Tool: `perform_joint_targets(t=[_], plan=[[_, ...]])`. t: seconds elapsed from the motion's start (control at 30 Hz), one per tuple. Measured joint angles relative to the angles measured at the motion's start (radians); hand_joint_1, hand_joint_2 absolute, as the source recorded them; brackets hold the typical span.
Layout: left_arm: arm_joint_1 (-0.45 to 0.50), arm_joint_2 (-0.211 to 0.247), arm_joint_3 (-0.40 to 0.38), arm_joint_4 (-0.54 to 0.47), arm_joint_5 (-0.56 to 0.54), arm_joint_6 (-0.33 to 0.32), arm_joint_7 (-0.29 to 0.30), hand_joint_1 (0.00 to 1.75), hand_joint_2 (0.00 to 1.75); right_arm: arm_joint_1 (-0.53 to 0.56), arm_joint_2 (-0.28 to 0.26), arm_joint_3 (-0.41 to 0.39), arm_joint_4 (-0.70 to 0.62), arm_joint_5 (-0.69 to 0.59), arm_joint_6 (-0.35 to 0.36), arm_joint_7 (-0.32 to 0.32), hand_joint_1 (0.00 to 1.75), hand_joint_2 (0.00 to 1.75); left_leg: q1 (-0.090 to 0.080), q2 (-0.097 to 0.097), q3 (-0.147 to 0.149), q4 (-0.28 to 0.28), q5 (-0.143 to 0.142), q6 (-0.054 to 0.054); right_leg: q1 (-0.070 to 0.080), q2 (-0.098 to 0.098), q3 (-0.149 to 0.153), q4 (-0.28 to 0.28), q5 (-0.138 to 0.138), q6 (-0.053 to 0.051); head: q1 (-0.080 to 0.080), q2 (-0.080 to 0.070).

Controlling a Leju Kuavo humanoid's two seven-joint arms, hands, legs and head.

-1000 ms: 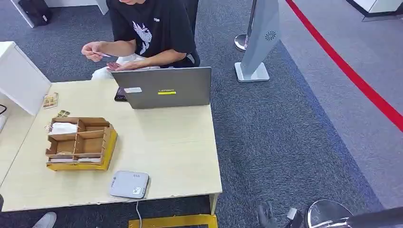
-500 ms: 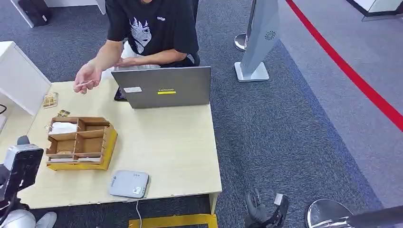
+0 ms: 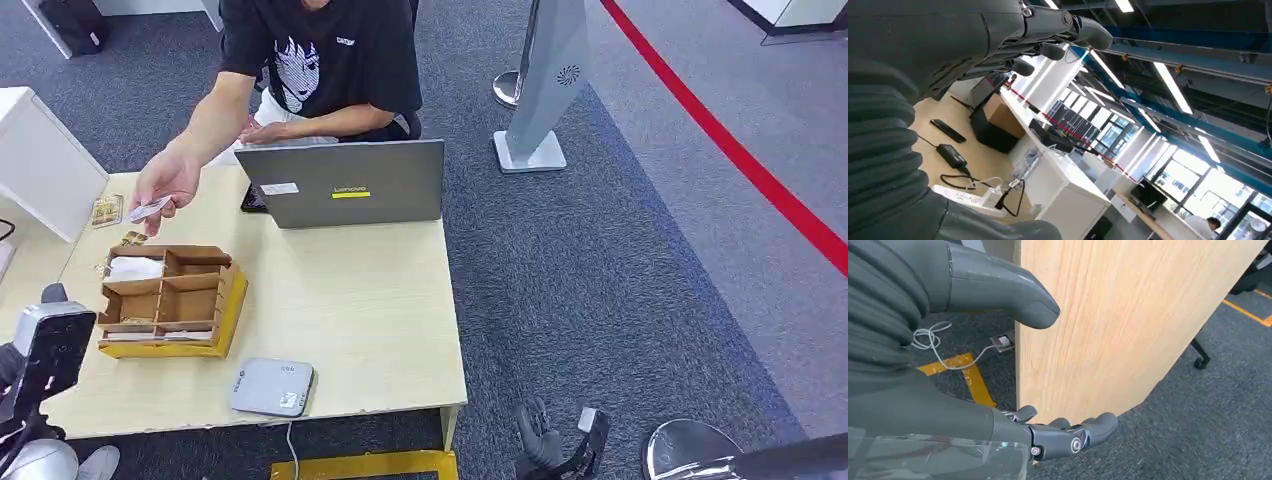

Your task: Pass the card to the sensor for recognition and then transmit it.

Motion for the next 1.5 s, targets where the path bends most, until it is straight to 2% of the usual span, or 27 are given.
perform_joint_targets(t=[0.53, 0.57, 0.6, 0.63, 0.67, 0.7, 0.73, 0.8, 0.87, 0.93, 1.17, 1.5], plan=[[0.0, 0.0, -0.001, 0.0, -0.001, 0.0, 0.0, 0.0, 1.75, 0.0, 0.0, 0.0, 0.0, 0.0, 0.0, 0.0, 0.0, 1.75, 0.0, 0.0, 0.0, 0.0, 0.0, 0.0, 0.0, 0.0, 0.0, 0.0, 0.0, 0.0, 0.0, 0.0], [-0.006, 0.007, -0.003, 0.005, -0.031, -0.024, 0.025, 0.0, 1.75, 0.0, 0.0, 0.0, 0.0, 0.006, 0.006, 0.0, 0.0, 1.75, 0.0, 0.0, 0.001, 0.001, 0.0, 0.0, 0.0, 0.0, -0.003, -0.001, 0.0, 0.0, 0.0, 0.0], [-0.045, 0.056, -0.027, 0.065, -0.107, -0.073, 0.101, 0.0, 1.75, -0.002, 0.001, 0.001, 0.0, 0.02, 0.018, 0.002, 0.0, 1.75, 0.0, 0.0, 0.001, 0.001, 0.001, 0.001, 0.0, 0.0, -0.007, -0.001, 0.0, 0.0, 0.002, 0.0], [-0.12, 0.138, -0.073, 0.181, -0.22, -0.103, 0.198, 0.0, 1.75, -0.01, 0.001, 0.002, -0.001, 0.031, 0.022, 0.009, 0.0, 1.75, 0.001, -0.004, -0.002, 0.001, 0.004, 0.001, 0.0, -0.004, -0.007, -0.001, 0.0, 0.001, 0.008, 0.0], [-0.2, 0.237, -0.145, 0.336, -0.373, -0.099, 0.297, 0.0, 1.75, -0.024, 0.007, 0.002, -0.003, 0.043, 0.021, 0.016, 0.0, 1.75, 0.002, -0.006, -0.004, 0.0, 0.006, -0.002, 0.0, -0.005, -0.007, 0.002, 0.002, -0.003, 0.01, 0.0], [-0.262, 0.292, -0.201, 0.45, -0.475, -0.058, 0.359, 0.0, 1.75, -0.037, 0.008, 0.002, -0.007, 0.05, 0.021, 0.017, 0.0, 1.75, 0.001, -0.004, -0.006, 0.0, 0.008, -0.005, 0.0, -0.004, -0.008, 0.003, 0.005, -0.006, 0.003, 0.0], [-0.298, 0.329, -0.26, 0.545, -0.531, 0.013, 0.368, 0.0, 1.75, -0.044, 0.011, 0.002, -0.009, 0.056, 0.019, 0.018, 0.0, 1.75, 0.001, 0.0, -0.006, -0.001, 0.009, -0.005, 0.0, 0.0, -0.009, 0.003, 0.008, -0.006, -0.006, 0.0], [-0.342, 0.373, -0.329, 0.66, -0.527, 0.077, 0.369, 0.0, 1.75, -0.046, 0.011, 0.001, -0.01, 0.063, 0.019, 0.019, 0.0, 1.75, 0.002, 0.005, -0.005, -0.002, 0.009, -0.005, 0.0, 0.006, -0.009, 0.003, 0.009, -0.006, -0.005, 0.0], [-0.371, 0.425, -0.379, 0.749, -0.526, 0.073, 0.378, 0.0, 1.75, -0.046, 0.011, 0.0, -0.01, 0.07, 0.02, 0.019, 0.0, 1.75, 0.001, 0.012, -0.006, -0.002, 0.01, -0.005, 0.0, 0.012, -0.012, 0.004, 0.012, -0.008, 0.0, 0.0], [-0.382, 0.464, -0.408, 0.775, -0.526, 0.046, 0.383, 0.0, 1.75, -0.043, 0.011, -0.003, -0.01, 0.074, 0.023, 0.017, 0.0, 1.75, 0.001, 0.015, -0.006, -0.001, 0.009, -0.005, 0.0, 0.015, -0.014, 0.004, 0.012, -0.007, -0.002, 0.0], [-0.391, 0.519, -0.461, 0.823, -0.526, 0.02, 0.387, 0.0, 1.75, -0.041, 0.011, -0.006, -0.01, 0.081, 0.033, 0.016, 0.0, 1.75, 0.001, 0.012, -0.009, -0.001, 0.009, -0.005, 0.0, 0.012, -0.016, 0.004, 0.011, -0.007, -0.002, 0.0], [-0.39, 0.541, -0.475, 0.835, -0.525, 0.011, 0.387, 0.0, 1.75, -0.039, 0.012, -0.024, -0.01, 0.092, 0.033, 0.013, 0.0, 1.75, 0.001, 0.012, -0.009, -0.001, 0.009, -0.005, 0.0, 0.012, -0.016, 0.004, 0.011, -0.007, -0.002, 0.0]])
